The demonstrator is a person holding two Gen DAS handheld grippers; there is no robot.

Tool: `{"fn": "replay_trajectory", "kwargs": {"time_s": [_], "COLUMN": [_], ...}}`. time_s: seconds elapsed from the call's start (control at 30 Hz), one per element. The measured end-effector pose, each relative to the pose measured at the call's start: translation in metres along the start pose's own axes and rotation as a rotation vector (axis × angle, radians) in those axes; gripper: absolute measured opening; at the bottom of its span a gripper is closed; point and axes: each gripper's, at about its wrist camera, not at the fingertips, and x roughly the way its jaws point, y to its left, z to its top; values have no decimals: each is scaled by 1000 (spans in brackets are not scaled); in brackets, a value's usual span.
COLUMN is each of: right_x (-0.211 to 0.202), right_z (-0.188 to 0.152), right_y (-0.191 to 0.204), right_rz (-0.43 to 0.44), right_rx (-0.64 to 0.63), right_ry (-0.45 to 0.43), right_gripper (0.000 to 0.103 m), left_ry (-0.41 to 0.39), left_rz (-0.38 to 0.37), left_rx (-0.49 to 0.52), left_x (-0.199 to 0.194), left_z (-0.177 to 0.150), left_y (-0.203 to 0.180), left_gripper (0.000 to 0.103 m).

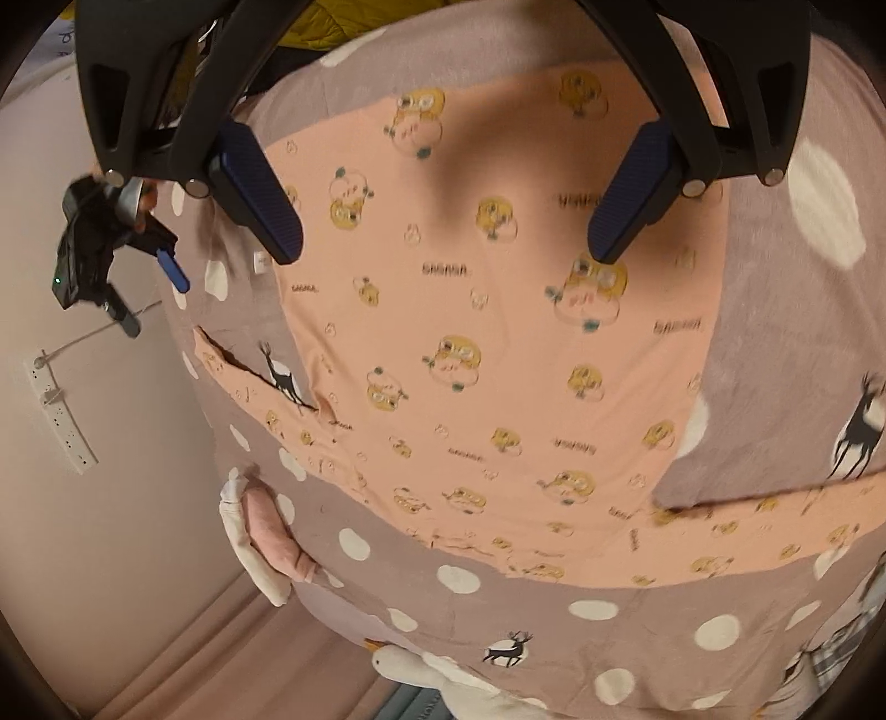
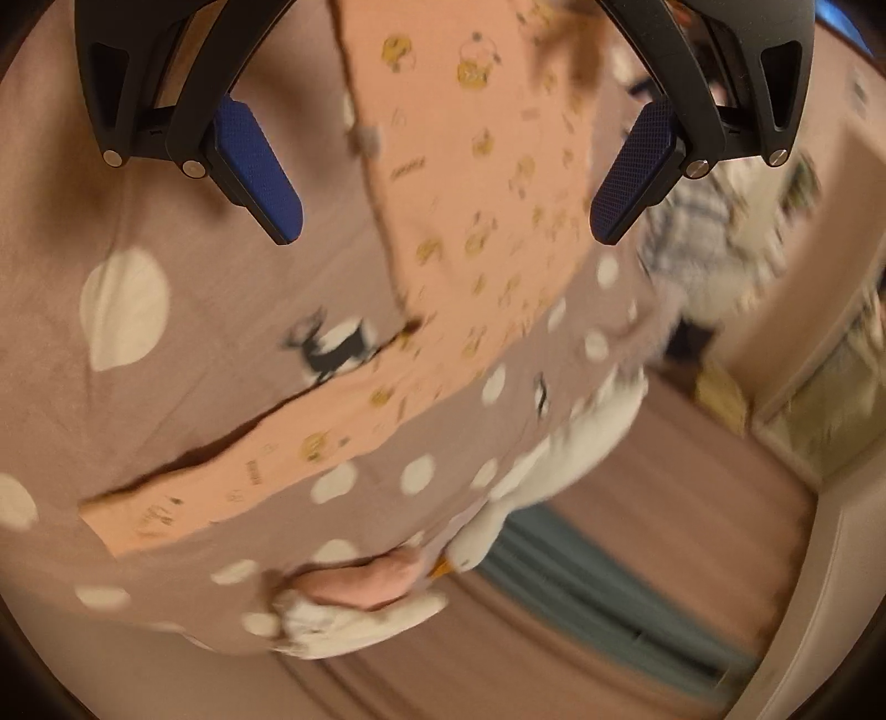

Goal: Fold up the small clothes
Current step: 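Reach the right tool to a sleeve cuff and grasp it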

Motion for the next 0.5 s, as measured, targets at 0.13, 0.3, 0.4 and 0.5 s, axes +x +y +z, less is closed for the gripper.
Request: {"fn": "replay_trajectory", "kwargs": {"time_s": [0.13,0.3,0.4,0.5], "right_x": [-9,12,27,40], "right_z": [41,84,105,119], "right_y": [-43,-97,-115,-140], "right_rz": [-92,-244,-321,-323], "right_rx": [93,224,242,327], "right_ry": [-138,-110,-133,-152], "right_gripper": [103,103,103,103], "left_ry": [-5,7,21,22], "left_rz": [26,46,81,100], "left_rx": [11,-18,-23,-38], "left_x": [12,26,34,37], "left_z": [19,36,39,40], "left_y": [-1,6,10,16], "left_gripper": [103,103,103,103]}}
